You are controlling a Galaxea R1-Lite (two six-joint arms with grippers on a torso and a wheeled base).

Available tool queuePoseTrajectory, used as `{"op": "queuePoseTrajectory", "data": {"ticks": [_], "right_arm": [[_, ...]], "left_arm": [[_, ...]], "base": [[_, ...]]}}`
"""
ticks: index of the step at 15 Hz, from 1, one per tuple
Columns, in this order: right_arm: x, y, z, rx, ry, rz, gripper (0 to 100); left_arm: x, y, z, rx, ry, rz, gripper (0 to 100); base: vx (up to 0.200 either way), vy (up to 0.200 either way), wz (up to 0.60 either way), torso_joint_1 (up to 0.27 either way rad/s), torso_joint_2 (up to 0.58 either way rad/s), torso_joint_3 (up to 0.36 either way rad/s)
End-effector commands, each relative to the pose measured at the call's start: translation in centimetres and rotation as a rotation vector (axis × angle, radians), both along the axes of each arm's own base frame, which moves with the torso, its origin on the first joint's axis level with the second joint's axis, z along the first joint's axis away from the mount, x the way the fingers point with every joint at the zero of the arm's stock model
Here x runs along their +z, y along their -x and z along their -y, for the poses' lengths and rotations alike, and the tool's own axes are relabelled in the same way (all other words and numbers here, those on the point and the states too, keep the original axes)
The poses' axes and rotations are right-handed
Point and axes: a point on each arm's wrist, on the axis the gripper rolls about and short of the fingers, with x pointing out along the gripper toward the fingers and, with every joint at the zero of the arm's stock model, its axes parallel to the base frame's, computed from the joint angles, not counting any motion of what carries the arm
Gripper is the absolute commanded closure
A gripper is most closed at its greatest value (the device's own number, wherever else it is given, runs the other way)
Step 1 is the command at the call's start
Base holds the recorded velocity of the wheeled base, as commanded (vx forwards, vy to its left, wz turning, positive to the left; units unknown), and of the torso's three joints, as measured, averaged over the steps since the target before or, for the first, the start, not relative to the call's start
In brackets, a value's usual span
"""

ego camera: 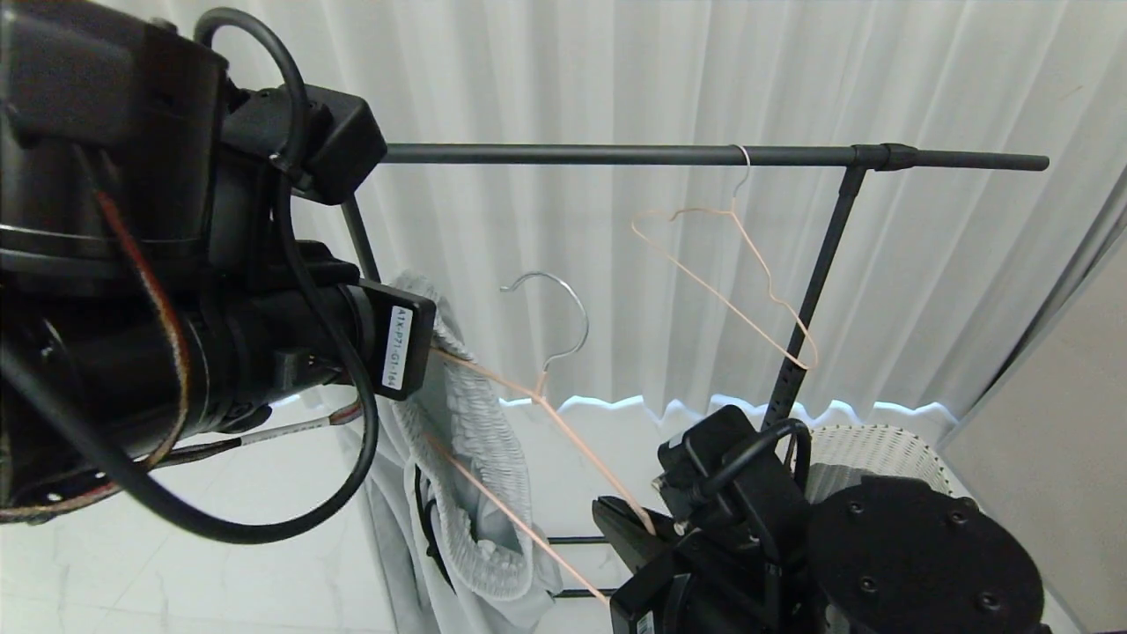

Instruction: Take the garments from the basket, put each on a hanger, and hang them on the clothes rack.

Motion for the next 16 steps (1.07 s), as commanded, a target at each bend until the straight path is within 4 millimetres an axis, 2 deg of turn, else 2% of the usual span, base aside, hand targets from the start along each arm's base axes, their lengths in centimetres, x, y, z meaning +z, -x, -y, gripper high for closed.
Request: {"op": "queuePoseTrajectory", "data": {"ticks": [1,6,9,16], "right_arm": [[-0.6,-0.1,-0.5,0.003,0.012,0.002,100],[-0.5,-0.5,-0.7,-0.005,-0.019,0.015,100],[-0.1,-0.8,-0.6,-0.011,-0.040,0.037,100],[1.9,-1.3,-0.9,-0.023,-0.118,0.072,100]], "left_arm": [[0.6,1.4,0.3,-0.063,0.033,0.014,100],[1.0,3.1,0.6,-0.128,0.088,0.012,100],[-0.4,3.4,0.4,-0.132,0.052,-0.020,100],[-2.2,3.6,0.4,-0.142,-0.010,-0.058,100]], "base": [[0.000,0.000,0.00,0.000,0.00,0.000],[0.000,0.000,0.00,0.000,0.00,0.000],[0.000,0.000,0.00,0.000,0.00,0.000],[0.000,0.000,0.00,0.000,0.00,0.000]]}}
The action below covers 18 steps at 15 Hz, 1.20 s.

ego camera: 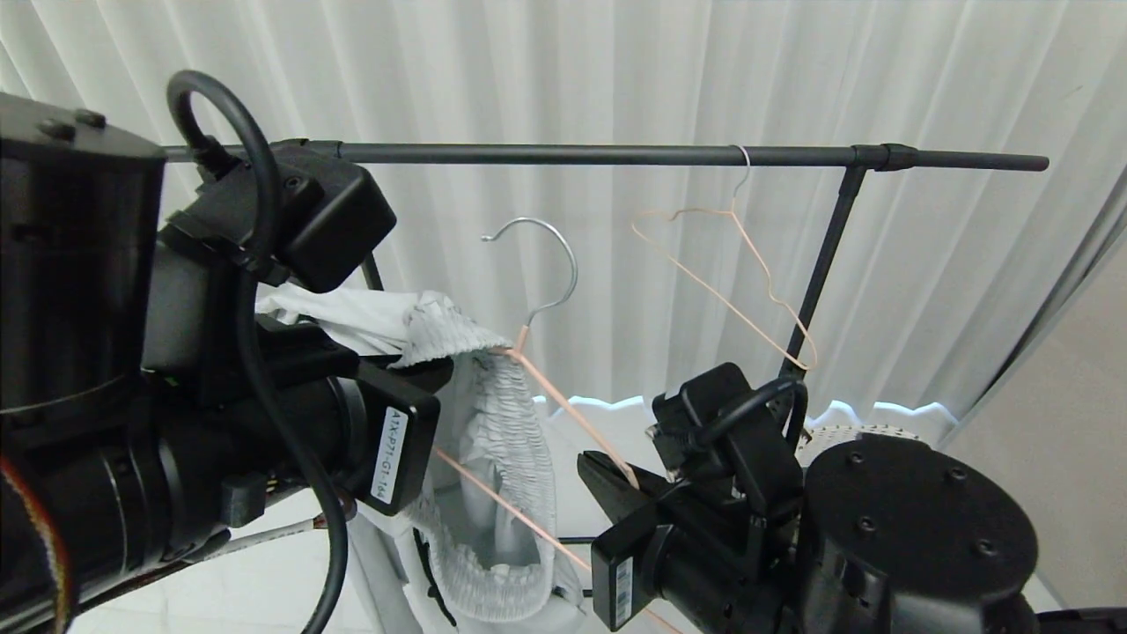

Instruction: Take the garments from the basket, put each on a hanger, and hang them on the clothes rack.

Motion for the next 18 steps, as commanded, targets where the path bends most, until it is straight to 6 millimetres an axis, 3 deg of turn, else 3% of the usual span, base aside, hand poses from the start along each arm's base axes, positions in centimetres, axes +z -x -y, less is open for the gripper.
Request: {"op": "queuePoseTrajectory", "data": {"ticks": [1,12,18], "right_arm": [[0.6,-0.1,0.2,-0.007,-0.022,0.007,100],[1.6,-0.1,0.7,-0.008,-0.034,0.038,100],[2.3,-1.6,2.1,-0.069,-0.035,0.063,100]], "left_arm": [[-0.4,0.0,0.0,-0.001,-0.013,-0.008,100],[-0.7,0.6,1.2,-0.056,-0.013,-0.008,100],[-0.7,-0.5,2.8,-0.057,0.018,0.021,100]], "base": [[0.000,0.000,0.00,0.000,0.00,0.000],[0.000,0.000,0.00,0.000,0.00,0.000],[0.000,0.000,0.00,0.000,0.00,0.000]]}}
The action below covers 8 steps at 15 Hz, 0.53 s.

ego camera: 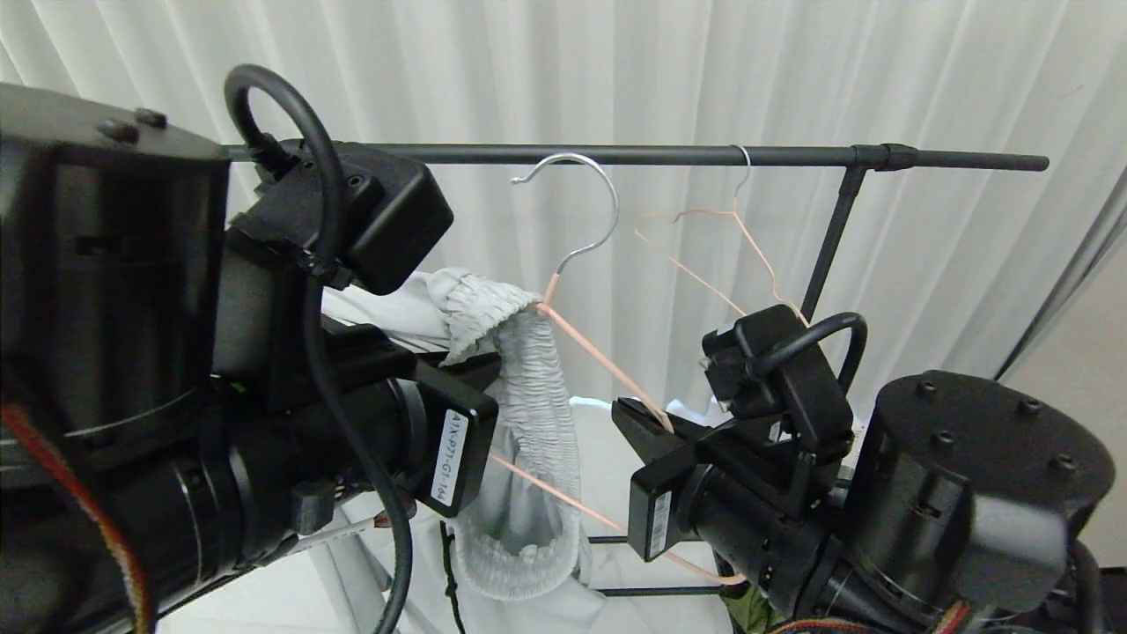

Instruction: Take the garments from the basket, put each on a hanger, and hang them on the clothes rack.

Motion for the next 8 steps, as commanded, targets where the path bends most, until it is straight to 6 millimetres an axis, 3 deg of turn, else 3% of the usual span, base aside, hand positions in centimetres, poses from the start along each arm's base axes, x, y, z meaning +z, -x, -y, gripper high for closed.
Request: {"op": "queuePoseTrajectory", "data": {"ticks": [1,2,8], "right_arm": [[0.32,-0.03,0.54,-0.008,-0.007,0.005,100],[0.42,0.03,0.68,-0.008,-0.009,0.007,100],[0.96,0.08,0.81,-0.010,-0.031,0.040,100]], "left_arm": [[-0.51,-0.39,0.57,-0.008,-0.036,-0.003,100],[-0.59,-0.38,0.57,-0.019,-0.059,0.006,0],[-0.69,-0.38,0.57,-0.020,-0.063,0.006,0]], "base": [[0.000,0.000,0.00,0.000,0.00,0.000],[0.000,0.000,0.00,0.000,0.00,0.000],[0.000,0.000,0.00,0.000,0.00,0.000]]}}
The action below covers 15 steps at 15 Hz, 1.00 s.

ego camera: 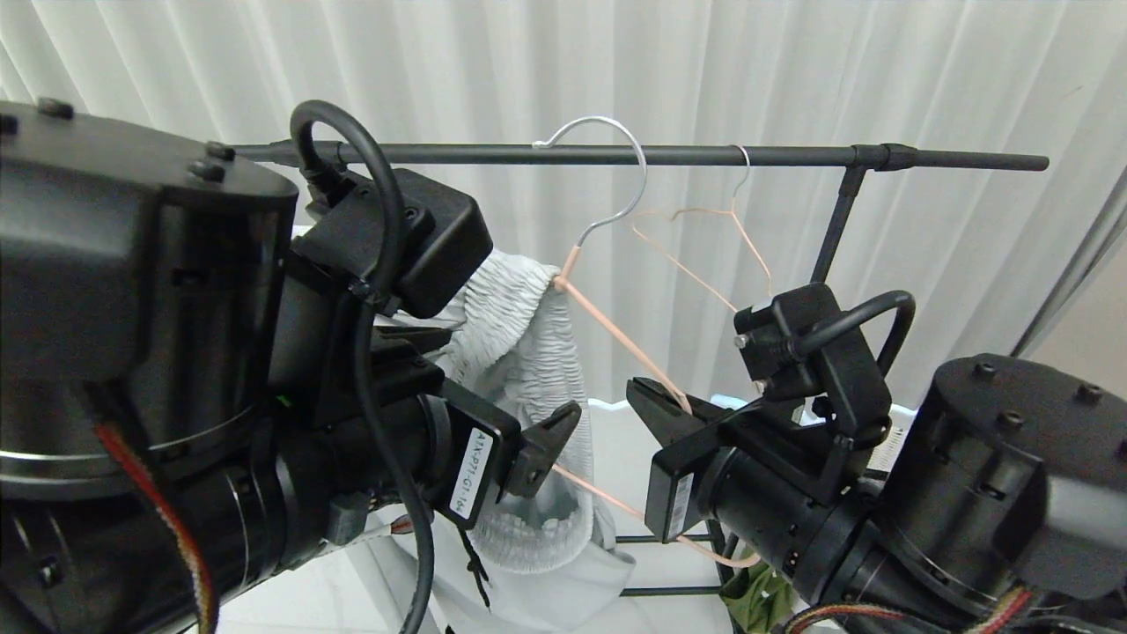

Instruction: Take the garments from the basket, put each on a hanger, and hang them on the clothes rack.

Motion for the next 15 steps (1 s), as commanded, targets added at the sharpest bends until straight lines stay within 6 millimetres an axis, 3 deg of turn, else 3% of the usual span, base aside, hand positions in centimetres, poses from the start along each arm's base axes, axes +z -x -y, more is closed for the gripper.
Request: {"op": "queuePoseTrajectory", "data": {"ticks": [1,5,8,11,14,15], "right_arm": [[0.1,0.0,0.0,0.000,-0.002,0.007,100],[-0.2,0.1,0.7,-0.007,0.016,0.013,100],[-0.7,-0.1,2.7,-0.042,0.037,0.010,100],[-1.2,0.1,5.2,-0.080,0.058,0.003,100],[-1.6,0.3,6.8,-0.102,0.094,0.015,100],[-1.9,0.6,7.4,-0.102,0.107,0.020,100]], "left_arm": [[0.1,0.0,0.0,0.001,0.006,0.004,0],[0.1,0.4,-0.3,-0.009,0.019,0.018,0],[0.6,2.2,-2.2,-0.038,0.040,0.048,0],[1.1,4.0,-5.5,-0.133,-0.013,0.130,0],[1.4,2.9,-7.0,-0.152,-0.027,0.147,0],[1.5,1.6,-8.1,-0.190,-0.048,0.158,0]], "base": [[0.000,0.000,0.00,0.000,0.00,0.000],[0.000,0.000,0.00,0.000,0.00,0.000],[0.000,0.000,0.00,0.000,0.00,0.000],[0.000,0.000,0.00,0.000,0.00,0.000],[0.000,0.000,0.00,0.000,0.00,0.000],[0.000,0.000,0.00,0.000,0.00,0.000]]}}
